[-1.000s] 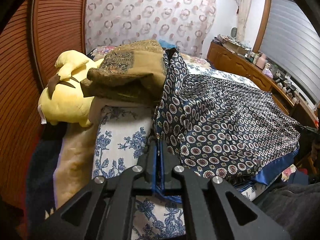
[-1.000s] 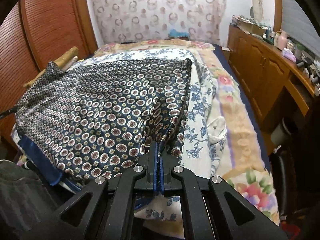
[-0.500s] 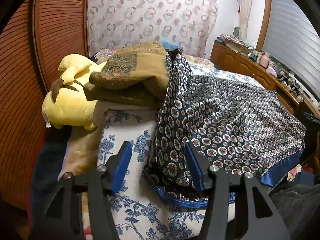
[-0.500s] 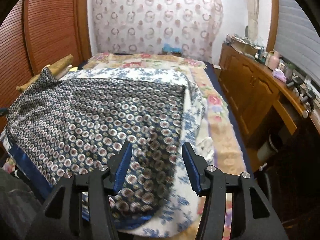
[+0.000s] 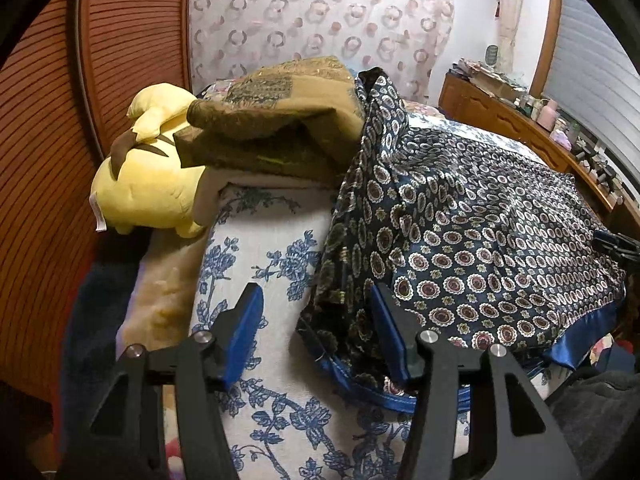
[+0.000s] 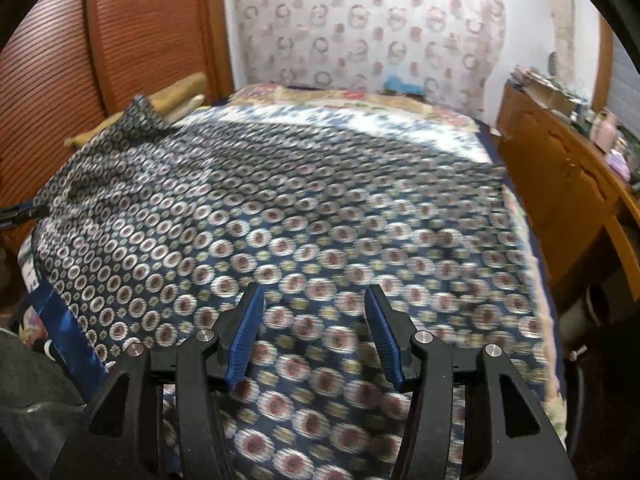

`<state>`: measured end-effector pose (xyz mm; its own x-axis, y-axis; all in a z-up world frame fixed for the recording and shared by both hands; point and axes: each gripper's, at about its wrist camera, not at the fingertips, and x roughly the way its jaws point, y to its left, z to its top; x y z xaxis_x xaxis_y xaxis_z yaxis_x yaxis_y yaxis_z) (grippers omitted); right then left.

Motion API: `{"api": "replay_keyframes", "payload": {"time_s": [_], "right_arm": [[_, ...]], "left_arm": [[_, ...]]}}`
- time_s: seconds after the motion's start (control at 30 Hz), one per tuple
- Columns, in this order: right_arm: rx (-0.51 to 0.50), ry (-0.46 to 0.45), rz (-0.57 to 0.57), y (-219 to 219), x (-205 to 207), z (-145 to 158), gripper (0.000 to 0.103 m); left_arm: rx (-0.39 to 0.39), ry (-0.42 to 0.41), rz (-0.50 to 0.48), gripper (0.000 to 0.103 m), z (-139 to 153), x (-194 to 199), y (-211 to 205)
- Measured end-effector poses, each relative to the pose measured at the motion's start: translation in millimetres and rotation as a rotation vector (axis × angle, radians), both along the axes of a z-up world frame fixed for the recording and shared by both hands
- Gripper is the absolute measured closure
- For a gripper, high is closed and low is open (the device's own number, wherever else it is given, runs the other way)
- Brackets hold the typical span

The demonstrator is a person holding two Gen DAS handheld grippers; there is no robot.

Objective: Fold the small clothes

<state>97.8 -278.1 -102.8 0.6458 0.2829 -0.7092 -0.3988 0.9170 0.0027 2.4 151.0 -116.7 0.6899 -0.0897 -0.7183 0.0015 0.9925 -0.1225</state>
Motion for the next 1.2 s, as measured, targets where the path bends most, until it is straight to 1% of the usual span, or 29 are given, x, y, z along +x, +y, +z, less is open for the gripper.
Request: {"api": "replay_keyframes", "payload": {"time_s": [0.17, 0.33, 0.43, 0.5, 0.7, 0.83, 0.97, 1.0, 1.03, 1.1, 1.13, 1.2], "right_arm": [[0.0, 0.02, 0.043, 20, 0, -9, 0.049], [-0.023, 0.027, 0.053, 27, 1, -15, 0.049], [-0.037, 0.016, 0.057, 29, -1, -17, 0.046], [-0.05, 0.003, 0.057, 31, -2, -19, 0.038], [-0.05, -0.01, 0.049, 31, -3, -21, 0.035], [-0.05, -0.014, 0.049, 30, -3, -21, 0.035], [-0.049, -0.016, 0.049, 31, -3, -22, 0.034], [-0.05, -0.015, 0.05, 31, -4, -22, 0.034], [-0.049, -0.015, 0.049, 31, -4, -22, 0.034], [-0.048, -0.015, 0.05, 31, -3, -22, 0.034], [-0.049, -0.015, 0.05, 31, -4, -22, 0.034], [-0.048, -0.015, 0.05, 31, -4, -22, 0.033]], "left_arm": [[-0.005, 0.006, 0.005, 0.049, -2, -1, 2], [-0.007, 0.009, 0.007, 0.049, -4, -2, 4], [-0.007, 0.014, 0.007, 0.049, -5, -2, 4], [-0.011, 0.019, 0.004, 0.049, -7, -3, 3], [-0.008, 0.022, -0.003, 0.049, -12, -9, -2], [-0.036, 0.013, -0.013, 0.049, -12, -9, -4], [-0.088, -0.003, -0.018, 0.05, -11, -6, -3], [-0.091, -0.007, -0.018, 0.056, -11, -5, -3], [-0.089, -0.006, -0.014, 0.059, -11, -4, -3], [-0.084, -0.006, -0.007, 0.073, -12, -3, -3], [-0.089, -0.006, -0.01, 0.075, -12, -2, -3], [-0.099, -0.003, -0.022, 0.083, -12, -2, -3]]}}
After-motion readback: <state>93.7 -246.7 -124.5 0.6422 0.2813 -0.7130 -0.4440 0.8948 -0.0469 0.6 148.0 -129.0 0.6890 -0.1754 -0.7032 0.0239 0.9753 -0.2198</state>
